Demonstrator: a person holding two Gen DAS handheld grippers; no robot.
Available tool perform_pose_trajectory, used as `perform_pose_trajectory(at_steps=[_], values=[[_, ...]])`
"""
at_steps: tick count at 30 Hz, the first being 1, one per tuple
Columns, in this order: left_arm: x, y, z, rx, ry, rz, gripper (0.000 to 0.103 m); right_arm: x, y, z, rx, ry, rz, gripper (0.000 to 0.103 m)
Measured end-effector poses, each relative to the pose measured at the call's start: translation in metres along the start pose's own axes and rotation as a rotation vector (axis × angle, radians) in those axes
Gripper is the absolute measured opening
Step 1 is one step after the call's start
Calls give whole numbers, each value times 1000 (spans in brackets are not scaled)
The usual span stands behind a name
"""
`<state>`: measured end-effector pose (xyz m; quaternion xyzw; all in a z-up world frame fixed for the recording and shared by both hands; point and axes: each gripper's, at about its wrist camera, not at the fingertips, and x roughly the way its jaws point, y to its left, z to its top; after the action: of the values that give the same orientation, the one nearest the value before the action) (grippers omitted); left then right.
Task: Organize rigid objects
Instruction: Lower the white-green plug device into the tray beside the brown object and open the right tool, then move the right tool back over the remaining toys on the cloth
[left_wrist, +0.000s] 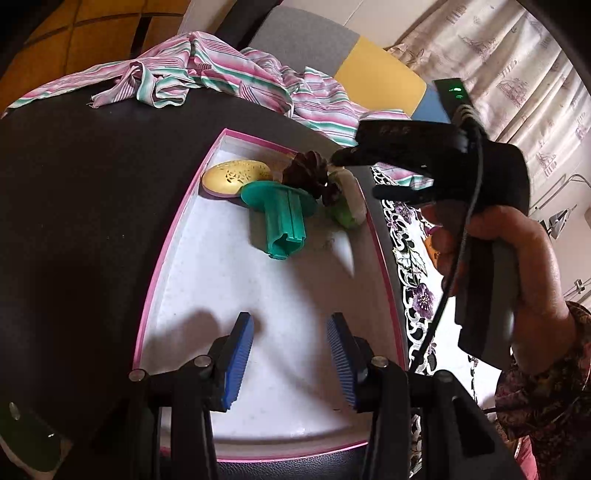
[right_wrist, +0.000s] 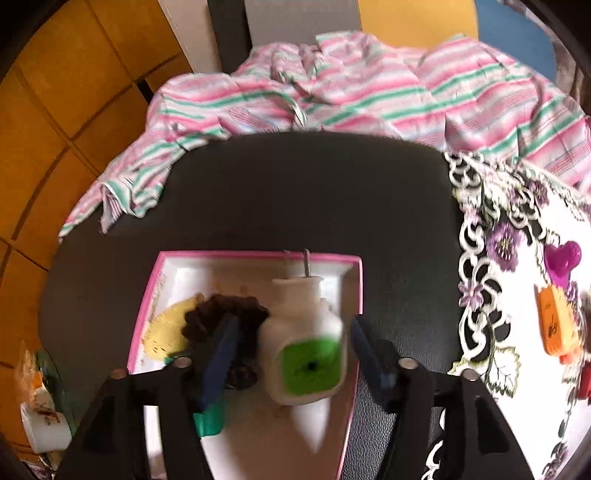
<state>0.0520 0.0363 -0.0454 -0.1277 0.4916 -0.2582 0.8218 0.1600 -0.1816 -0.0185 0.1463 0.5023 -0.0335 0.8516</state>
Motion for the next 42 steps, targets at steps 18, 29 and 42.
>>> perform_pose_trajectory(at_steps=[18,29,42], values=[[-11,-5,-2,10,-15,9,42,8,-10,17,-36,-45,-202,62],[-11,-6,-4,10,-13,10,42,-13,-8,-7,-75,-82,-111,63],[-7,-22,-14,23,0,-7,42,-66,-80,-60,39,-74,-54,77]])
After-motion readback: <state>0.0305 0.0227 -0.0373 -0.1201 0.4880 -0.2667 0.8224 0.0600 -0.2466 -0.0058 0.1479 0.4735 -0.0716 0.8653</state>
